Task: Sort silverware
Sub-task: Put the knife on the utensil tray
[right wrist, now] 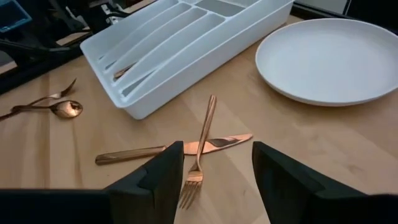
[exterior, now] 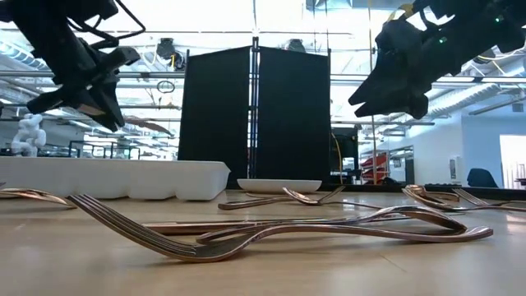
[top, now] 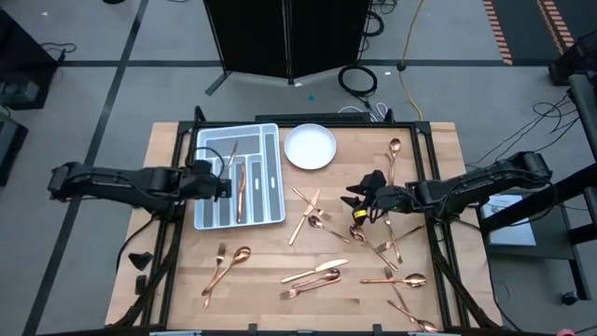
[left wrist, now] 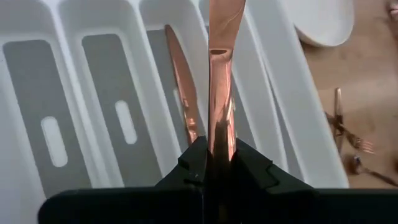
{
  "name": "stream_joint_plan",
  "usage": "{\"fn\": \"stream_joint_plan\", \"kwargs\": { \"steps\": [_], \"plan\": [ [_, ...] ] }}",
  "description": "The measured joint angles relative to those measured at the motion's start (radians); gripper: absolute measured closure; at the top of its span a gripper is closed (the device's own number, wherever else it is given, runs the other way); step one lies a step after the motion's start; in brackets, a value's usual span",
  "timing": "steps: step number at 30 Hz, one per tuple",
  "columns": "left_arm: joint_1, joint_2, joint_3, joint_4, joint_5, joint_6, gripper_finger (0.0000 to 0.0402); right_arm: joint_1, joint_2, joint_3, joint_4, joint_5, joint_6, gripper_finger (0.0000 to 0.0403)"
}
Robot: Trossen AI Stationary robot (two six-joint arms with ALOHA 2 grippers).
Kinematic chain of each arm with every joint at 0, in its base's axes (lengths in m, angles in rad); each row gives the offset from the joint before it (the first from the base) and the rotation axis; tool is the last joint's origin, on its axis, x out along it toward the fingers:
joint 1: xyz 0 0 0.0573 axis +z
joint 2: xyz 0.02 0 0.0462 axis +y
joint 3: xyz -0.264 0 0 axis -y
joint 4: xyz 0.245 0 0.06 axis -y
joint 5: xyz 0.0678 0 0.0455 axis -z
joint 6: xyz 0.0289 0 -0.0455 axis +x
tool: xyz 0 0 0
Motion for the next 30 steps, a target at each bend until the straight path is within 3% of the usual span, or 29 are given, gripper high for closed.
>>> {"fn": "stream_joint_plan", "kwargs": {
  "steps": [12,18,30],
  "plan": [
    [-0.140,0.138,0.000,0.045,-0.117,-0.287,0.0358,0.000,0.000,0.000,0.000,0.022,-0.001,0.0220],
    [-0.161,0.186,0.000,0.050,-0.180,-0.343,0.0358,0.000,0.000,0.000,-0.001,0.022,-0.010,0.0220],
    [-0.166,0.260,0.001,0.094,-0.168,-0.379,0.0357,0.000,0.000,0.000,-0.001,0.021,-0.010,0.0220]
  ]
}}
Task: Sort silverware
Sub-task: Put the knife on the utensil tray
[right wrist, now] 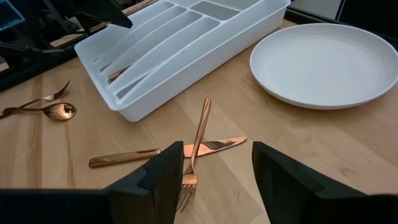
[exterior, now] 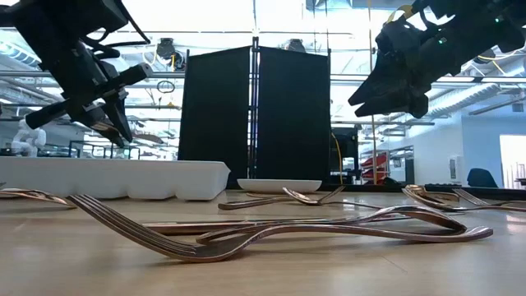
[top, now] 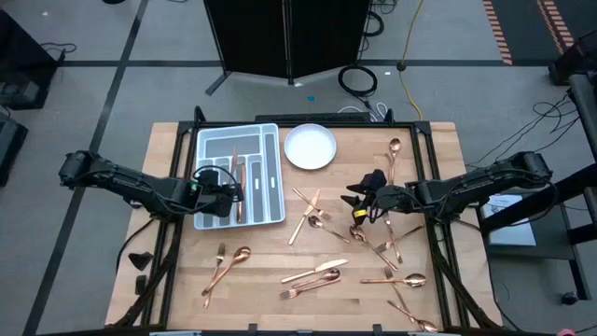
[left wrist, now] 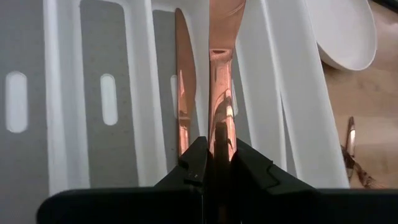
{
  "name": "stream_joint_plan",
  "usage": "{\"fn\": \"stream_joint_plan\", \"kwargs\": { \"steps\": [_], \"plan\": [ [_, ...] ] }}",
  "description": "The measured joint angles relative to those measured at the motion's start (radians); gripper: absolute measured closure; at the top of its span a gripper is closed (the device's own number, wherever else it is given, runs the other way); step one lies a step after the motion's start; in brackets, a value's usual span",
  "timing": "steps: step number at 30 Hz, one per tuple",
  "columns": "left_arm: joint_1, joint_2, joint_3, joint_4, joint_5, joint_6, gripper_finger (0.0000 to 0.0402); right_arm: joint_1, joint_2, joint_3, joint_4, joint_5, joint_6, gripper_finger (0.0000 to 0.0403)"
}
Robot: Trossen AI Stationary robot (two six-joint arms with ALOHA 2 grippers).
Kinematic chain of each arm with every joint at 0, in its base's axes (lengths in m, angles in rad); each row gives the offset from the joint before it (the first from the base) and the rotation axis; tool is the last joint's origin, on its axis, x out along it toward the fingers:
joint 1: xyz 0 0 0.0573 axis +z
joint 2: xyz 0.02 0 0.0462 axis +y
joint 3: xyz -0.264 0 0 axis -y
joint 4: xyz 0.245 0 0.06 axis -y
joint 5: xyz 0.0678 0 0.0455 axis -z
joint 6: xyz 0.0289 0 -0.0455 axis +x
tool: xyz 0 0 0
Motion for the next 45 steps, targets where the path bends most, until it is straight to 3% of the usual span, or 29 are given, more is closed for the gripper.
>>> {"fn": "stream_joint_plan", "kwargs": {
  "steps": [5,22,28,45],
  "plan": [
    [-0.032,0.014,0.000,-0.001,-0.006,-0.086,0.0357,0.000,0.000,0.000,0.000,0.000,-0.003,0.0220],
    [-0.034,0.032,0.000,-0.008,-0.034,-0.092,0.0357,0.000,0.000,0.000,-0.008,0.000,-0.009,0.0220],
    [-0.034,0.096,0.000,0.007,0.028,-0.095,0.0357,0.000,0.000,0.000,-0.007,0.000,-0.009,0.0220],
    [-0.026,0.161,0.000,0.026,0.043,-0.090,0.0340,0.000,0.000,0.000,-0.007,-0.001,0.002,0.0220]
  ]
}}
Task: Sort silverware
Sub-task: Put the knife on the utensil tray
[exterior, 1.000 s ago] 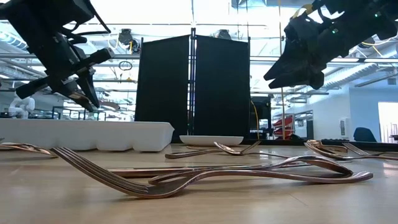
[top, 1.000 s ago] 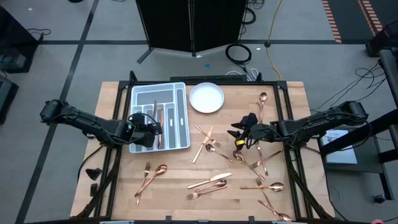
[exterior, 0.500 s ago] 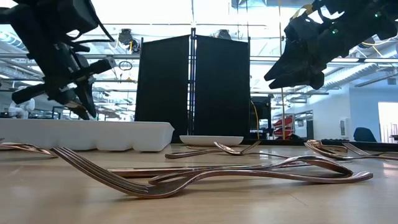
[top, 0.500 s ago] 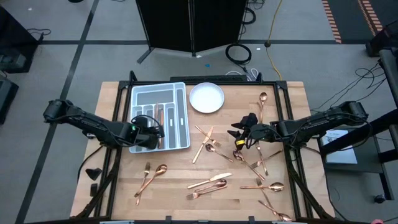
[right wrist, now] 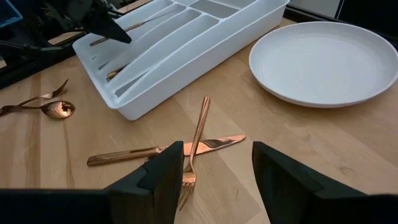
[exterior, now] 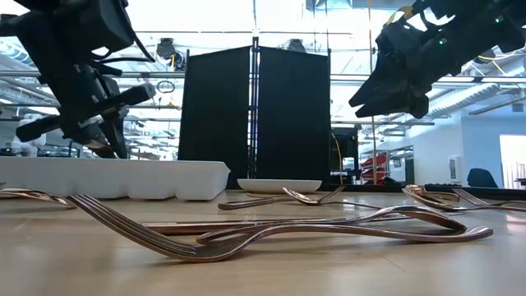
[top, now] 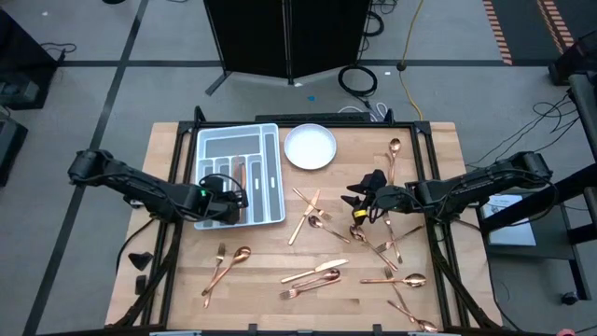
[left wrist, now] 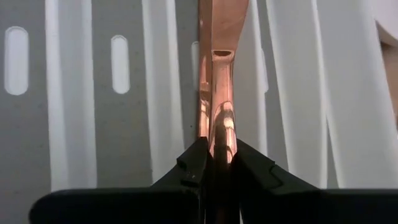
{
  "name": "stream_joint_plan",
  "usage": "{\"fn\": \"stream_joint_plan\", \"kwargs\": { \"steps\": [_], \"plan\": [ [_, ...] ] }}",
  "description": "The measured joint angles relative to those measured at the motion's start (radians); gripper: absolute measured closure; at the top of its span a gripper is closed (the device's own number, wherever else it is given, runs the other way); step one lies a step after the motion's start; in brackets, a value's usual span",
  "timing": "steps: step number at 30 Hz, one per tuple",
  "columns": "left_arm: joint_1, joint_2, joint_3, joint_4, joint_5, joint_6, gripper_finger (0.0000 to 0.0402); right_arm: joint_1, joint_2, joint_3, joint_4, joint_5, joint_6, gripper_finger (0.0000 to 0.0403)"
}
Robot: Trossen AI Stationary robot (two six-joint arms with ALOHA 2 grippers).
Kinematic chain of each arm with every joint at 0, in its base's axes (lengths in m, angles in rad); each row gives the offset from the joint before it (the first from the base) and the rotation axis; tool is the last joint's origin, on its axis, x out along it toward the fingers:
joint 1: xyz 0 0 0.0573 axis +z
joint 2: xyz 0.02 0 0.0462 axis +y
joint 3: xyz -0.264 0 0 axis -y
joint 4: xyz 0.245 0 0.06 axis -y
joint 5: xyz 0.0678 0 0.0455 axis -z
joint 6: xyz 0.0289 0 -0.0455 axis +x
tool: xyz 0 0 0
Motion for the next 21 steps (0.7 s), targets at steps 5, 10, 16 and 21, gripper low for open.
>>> {"fn": "stream_joint_plan", "kwargs": {
  "steps": [5,10,16,21],
  "plan": [
    [0.001,0.006,0.000,0.002,0.000,0.000,0.0316,0.000,0.000,0.000,0.000,-0.003,0.000,0.0220],
    [0.001,0.006,0.000,0.005,0.031,0.001,0.0295,0.000,0.000,0.000,0.000,-0.004,-0.001,0.0220],
    [0.019,-0.010,0.024,-0.009,0.056,0.205,0.0281,0.000,0.000,0.000,0.000,-0.004,-0.006,0.0220],
    [0.031,-0.037,0.081,0.000,-0.009,0.392,0.0281,0.000,0.000,0.000,0.000,-0.006,0.000,0.0220]
  ]
}}
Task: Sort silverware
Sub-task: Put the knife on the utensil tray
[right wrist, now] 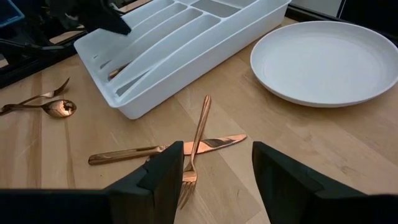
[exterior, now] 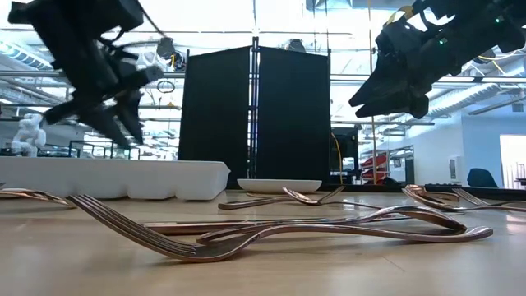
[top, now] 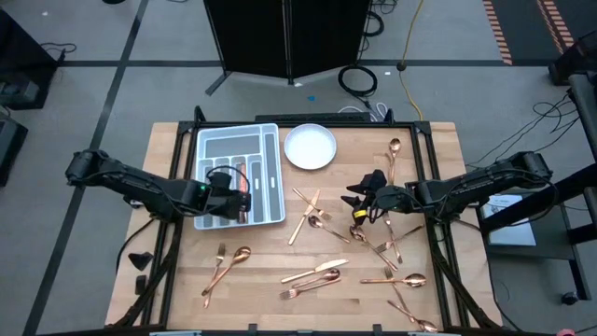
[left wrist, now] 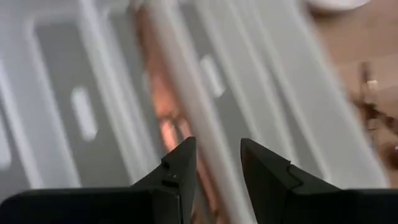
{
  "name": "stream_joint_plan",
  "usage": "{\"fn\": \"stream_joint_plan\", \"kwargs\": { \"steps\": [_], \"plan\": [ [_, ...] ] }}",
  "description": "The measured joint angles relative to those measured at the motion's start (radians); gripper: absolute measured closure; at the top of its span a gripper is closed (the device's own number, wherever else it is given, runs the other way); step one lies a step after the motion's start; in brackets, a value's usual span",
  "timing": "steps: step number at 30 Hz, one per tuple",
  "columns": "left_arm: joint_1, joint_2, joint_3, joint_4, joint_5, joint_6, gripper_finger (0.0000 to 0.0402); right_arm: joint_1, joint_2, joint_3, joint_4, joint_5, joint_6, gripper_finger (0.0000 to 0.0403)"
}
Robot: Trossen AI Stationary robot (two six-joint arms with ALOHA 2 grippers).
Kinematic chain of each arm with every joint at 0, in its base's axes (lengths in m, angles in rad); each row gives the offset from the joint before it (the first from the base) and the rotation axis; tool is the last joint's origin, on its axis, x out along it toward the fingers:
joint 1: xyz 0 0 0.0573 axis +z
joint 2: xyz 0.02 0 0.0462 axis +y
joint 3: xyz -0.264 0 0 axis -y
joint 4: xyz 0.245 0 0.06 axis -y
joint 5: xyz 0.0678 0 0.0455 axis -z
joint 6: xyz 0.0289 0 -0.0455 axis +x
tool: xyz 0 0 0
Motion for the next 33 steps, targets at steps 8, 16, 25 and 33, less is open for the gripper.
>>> {"fn": "stream_joint_plan", "kwargs": {
  "steps": [8,16,25,33],
  "plan": [
    [0.011,0.000,0.044,0.235,-0.078,0.629,0.0281,-0.001,0.000,0.000,0.011,0.000,0.008,0.0220],
    [0.011,0.010,0.024,0.316,-0.154,0.832,0.0281,-0.003,0.000,0.000,0.061,0.005,0.009,0.0220],
    [0.004,0.010,0.016,0.747,0.000,1.173,0.0281,-0.003,0.000,0.000,0.144,0.005,0.027,0.0220],
    [0.004,0.011,0.016,1.016,0.320,1.356,0.0281,0.020,0.037,0.000,0.174,-0.059,0.028,0.0220]
  ]
}}
